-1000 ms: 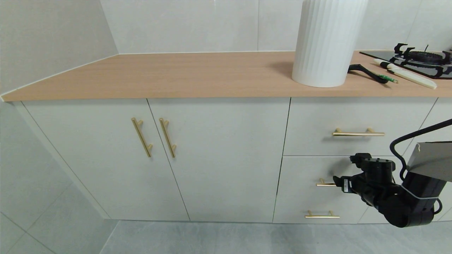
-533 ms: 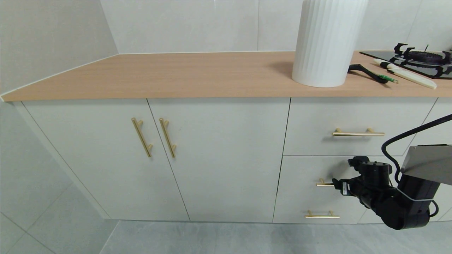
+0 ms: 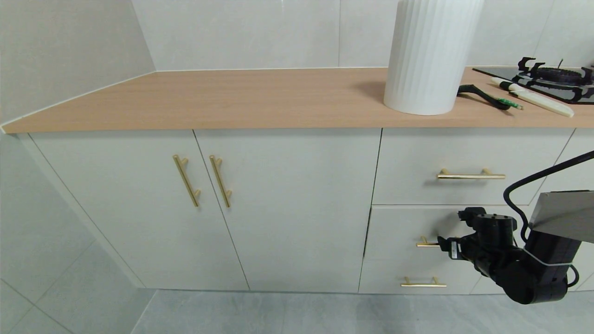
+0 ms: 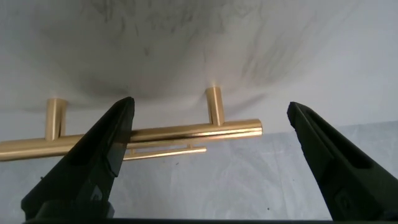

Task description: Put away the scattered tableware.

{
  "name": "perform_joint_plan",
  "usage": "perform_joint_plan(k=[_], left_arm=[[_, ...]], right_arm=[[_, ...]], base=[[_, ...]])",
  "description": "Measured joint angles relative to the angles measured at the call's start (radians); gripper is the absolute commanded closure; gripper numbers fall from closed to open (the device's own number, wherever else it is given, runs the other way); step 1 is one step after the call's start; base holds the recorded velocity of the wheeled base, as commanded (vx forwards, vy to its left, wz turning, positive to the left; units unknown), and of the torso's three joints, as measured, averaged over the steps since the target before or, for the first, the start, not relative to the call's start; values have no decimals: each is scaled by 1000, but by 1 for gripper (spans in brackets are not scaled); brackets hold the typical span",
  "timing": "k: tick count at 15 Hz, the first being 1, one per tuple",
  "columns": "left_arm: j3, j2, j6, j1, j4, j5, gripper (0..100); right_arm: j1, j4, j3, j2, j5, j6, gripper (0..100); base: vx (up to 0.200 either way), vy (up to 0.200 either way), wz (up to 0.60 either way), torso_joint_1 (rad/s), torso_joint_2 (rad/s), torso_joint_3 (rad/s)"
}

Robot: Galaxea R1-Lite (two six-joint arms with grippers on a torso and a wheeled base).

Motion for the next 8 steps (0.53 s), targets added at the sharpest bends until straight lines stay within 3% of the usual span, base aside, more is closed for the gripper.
perform_joint_plan(k=[5,8], left_arm=[[0,0,0,0,0,0,0],[0,0,0,0,0,0,0]], right_arm=[[0,67,40,-42,25,-21,0],[7,338,77,-200,135,-24,0]], base=[[0,0,0,0,0,0],[0,0,0,0,0,0]])
